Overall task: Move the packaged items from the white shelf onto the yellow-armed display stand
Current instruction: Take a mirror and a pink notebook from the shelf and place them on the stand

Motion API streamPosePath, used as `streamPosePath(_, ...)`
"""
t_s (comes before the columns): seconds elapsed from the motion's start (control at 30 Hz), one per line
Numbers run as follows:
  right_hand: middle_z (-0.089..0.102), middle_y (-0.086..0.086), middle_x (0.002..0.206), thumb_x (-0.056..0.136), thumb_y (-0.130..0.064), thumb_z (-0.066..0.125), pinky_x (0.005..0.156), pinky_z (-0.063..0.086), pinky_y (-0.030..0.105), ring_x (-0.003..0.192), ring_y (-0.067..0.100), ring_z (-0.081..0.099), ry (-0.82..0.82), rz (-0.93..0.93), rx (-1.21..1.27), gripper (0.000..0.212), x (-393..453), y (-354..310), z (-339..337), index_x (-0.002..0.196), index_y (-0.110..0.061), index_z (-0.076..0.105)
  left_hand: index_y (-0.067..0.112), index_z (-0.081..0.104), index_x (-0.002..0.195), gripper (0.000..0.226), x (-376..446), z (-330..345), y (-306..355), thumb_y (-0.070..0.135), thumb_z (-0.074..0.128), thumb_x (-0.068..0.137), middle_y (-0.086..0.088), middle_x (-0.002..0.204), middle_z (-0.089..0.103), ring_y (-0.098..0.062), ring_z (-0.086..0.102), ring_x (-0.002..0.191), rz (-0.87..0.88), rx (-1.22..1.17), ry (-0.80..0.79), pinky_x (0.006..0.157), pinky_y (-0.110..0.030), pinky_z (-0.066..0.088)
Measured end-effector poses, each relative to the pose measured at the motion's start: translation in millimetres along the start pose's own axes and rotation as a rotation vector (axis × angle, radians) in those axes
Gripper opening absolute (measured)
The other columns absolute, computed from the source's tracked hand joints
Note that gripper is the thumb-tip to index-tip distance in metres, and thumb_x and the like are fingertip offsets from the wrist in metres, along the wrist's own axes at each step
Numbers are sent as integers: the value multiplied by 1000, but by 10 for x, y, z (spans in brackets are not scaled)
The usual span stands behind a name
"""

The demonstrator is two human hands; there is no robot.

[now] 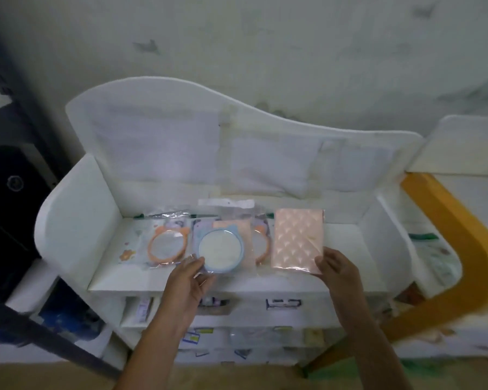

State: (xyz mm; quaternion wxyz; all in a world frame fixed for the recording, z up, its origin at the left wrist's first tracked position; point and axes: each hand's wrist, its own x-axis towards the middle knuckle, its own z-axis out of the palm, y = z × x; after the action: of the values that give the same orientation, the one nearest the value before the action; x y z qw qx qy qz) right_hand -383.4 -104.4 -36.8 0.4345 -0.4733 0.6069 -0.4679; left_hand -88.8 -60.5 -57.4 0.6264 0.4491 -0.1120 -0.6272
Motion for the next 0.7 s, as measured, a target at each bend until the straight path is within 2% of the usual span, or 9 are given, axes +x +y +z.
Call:
streamPosePath(0.07, 72, 1, 105, 97, -16, 59, 69, 55, 19, 92, 14, 70, 44, -34, -1, 21, -59, 32, -320, 116, -13, 65, 12, 63, 90, 11, -99, 246, -149, 3, 57, 93, -2, 74, 64, -15, 64, 68, 7, 57, -17, 66, -28, 60)
streamPosePath(0.13, 73, 0, 102, 97, -18, 58, 72, 56, 21, 93, 15, 69, 74, -69, -2, 19, -143, 41, -668, 115, -15, 65, 12, 62, 89, 9, -217, 501, -315, 4, 59, 92, -3, 75, 62, -18, 63, 73, 17, 96, -48, 73, -33, 57)
streamPosePath(0.2, 73, 0, 101, 97, -18, 59, 80, 57, 32, 95, 18, 70, 103, -90, 25, 18, -236, 59, -1053, 114, -17, 65, 14, 61, 84, 12, -362, 776, -487, 4, 60, 91, -4, 75, 61, -18, 61, 75, 25, 105, -87, 74, -33, 55)
streamPosePath(0.27, 73, 4, 103, 95, -16, 61, 78, 57, 37, 94, 20, 70, 146, -90, 108, 17, -357, 89, -1462, 112, -17, 65, 15, 61, 80, 16, -530, 1065, -685, 3, 59, 90, -3, 71, 61, -16, 62, 72, 25, 125, -147, 71, -30, 56)
streamPosePath(0.33, 73, 6, 102, 94, -15, 63, 75, 57, 35, 92, 20, 70, 201, -109, 143, 14, -472, 155, -1874, 107, -21, 66, 16, 62, 82, 18, -692, 1339, -898, 1, 58, 91, -2, 70, 63, -14, 64, 69, 20, 132, -206, 68, -29, 59)
streamPosePath(0.43, 73, 4, 98, 94, -17, 63, 84, 56, 48, 95, 27, 70, 276, -126, 118, 8, -614, 309, -2473, 100, -21, 68, 13, 63, 90, 18, -919, 1728, -1243, -3, 56, 91, -2, 75, 67, -13, 66, 68, 23, 147, -250, 69, -30, 61)
streamPosePath(0.53, 73, 8, 99, 94, -13, 60, 83, 56, 44, 94, 28, 70, 308, -138, 152, 13, -774, 405, -2993, 105, -18, 66, 8, 64, 96, 17, -1141, 2124, -1582, -6, 56, 90, -4, 76, 70, -14, 69, 65, 20, 165, -274, 70, -31, 62)
streamPosePath(0.67, 71, 15, 102, 95, -10, 59, 77, 58, 34, 92, 23, 70, 360, -143, 164, 20, -990, 553, -3602, 114, -4, 63, 6, 64, 108, 21, -1370, 2577, -2023, -3, 59, 89, -8, 80, 69, -18, 69, 71, -21, 230, -327, 56, -29, 59)
streamPosePath(0.7, 71, 13, 100, 95, -11, 59, 74, 58, 32, 90, 22, 70, 372, -136, 164, 18, -1033, 595, -3733, 112, -6, 64, 5, 64, 111, 24, -1408, 2674, -2128, -3, 60, 89, -9, 83, 68, -19, 69, 73, -28, 248, -338, 60, -30, 60)
